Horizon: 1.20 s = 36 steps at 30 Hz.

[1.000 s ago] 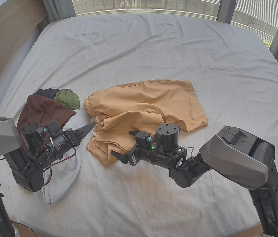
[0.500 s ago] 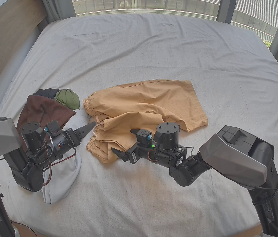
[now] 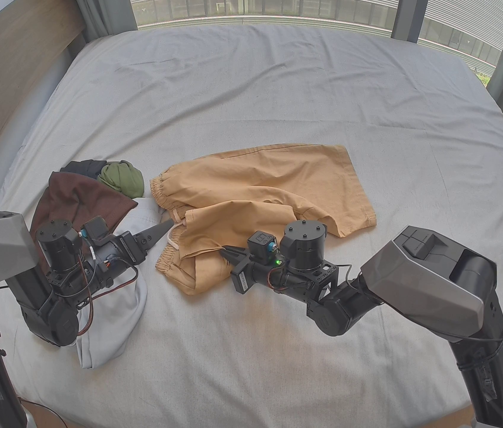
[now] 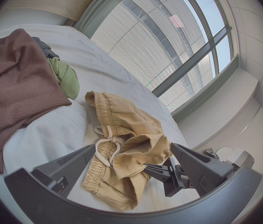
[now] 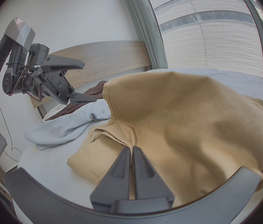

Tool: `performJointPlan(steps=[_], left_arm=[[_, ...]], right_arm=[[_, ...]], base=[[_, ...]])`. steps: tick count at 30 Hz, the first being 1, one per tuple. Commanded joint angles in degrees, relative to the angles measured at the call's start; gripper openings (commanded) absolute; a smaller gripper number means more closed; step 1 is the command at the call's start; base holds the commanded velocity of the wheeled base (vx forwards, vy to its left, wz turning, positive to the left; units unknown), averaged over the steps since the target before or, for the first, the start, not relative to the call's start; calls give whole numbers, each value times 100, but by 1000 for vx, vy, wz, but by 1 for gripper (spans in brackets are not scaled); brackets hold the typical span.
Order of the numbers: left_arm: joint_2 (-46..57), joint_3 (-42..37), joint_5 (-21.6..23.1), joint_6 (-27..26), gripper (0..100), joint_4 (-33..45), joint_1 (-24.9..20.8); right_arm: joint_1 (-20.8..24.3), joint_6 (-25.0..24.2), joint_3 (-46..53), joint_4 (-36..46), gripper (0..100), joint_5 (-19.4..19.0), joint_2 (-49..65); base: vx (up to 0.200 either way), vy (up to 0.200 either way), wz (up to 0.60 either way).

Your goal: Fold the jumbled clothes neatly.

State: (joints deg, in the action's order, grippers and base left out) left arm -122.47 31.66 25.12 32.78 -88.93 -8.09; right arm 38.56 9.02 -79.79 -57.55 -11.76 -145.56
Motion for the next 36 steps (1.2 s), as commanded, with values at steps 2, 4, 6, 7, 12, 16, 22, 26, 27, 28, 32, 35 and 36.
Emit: performJointPlan(steps=[2,4,6,7,12,16,22,26,27,28,32,35,36], left_arm=[[-5,7,1,0,100,-1,10],[-5,7,1,0,100,-1,10],[4,16,1,0,100,-1,10],[4,16,1,0,100,-1,1],[4,16,1,0,100,-1,1],[4,16,1,0,100,-1,1],[-5,16,1,0,100,-1,1],[-5,16,1,0,100,-1,-8],[-5,16,1,-9,100,-1,-17],[-5,16,1,0,100,-1,-17],[-5,16,1,-9,100,-1,-17],[-5,7,-8,-9,100,-1,-26],[-5,-2,1,-9,100,-1,-26]], right_arm=[[3,-41,183,-46,0,7,291],[3,-58,323,-46,0,7,432],[3,-85,640,-46,0,34,766],[-6,-129,921,-54,0,104,1012],[-244,-173,1800,-63,0,139,1724],[-534,-137,2398,-257,0,139,2110],[-903,-102,2890,-336,0,130,2515],[-1087,-41,2995,-318,0,130,2752],[-1122,-14,3022,-318,0,122,2778],[-1166,21,3057,-309,0,113,2831],[-1272,47,3136,-283,0,104,2963],[-1395,109,3136,-257,0,95,3051],[-1430,135,3127,-257,0,95,3077]], base=[[0,0,0],[0,0,0],[0,0,0],[0,0,0],[0,0,0],[0,0,0],[0,0,0],[0,0,0],[0,0,0],[0,0,0],[0,0,0],[0,0,0],[0,0,0]])
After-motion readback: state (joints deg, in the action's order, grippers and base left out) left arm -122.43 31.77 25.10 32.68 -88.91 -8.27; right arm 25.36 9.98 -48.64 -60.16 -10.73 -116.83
